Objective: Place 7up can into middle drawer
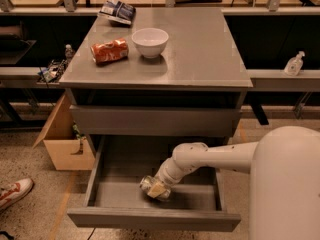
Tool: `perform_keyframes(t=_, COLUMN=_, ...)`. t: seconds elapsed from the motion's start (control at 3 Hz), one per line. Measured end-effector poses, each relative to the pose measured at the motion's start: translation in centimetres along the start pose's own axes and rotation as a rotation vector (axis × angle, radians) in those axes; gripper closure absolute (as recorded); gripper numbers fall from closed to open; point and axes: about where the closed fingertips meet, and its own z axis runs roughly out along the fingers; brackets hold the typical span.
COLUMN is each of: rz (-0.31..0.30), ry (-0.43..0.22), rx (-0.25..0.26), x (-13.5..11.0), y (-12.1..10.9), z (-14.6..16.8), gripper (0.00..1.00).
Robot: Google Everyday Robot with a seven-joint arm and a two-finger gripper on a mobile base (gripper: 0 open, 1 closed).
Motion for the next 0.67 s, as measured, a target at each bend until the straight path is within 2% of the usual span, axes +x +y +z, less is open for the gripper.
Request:
perform_keyframes(t=0.33, rz=0.002, ry=0.002, rx=-0.007, x=0.19, y=0.25, z=0.38, gripper=0.82)
perform_keyframes(t=0.67, rz=0.002, ry=0.002, rx=-0.011, x=0.23, y=0.37, z=0.52, gripper=0.58)
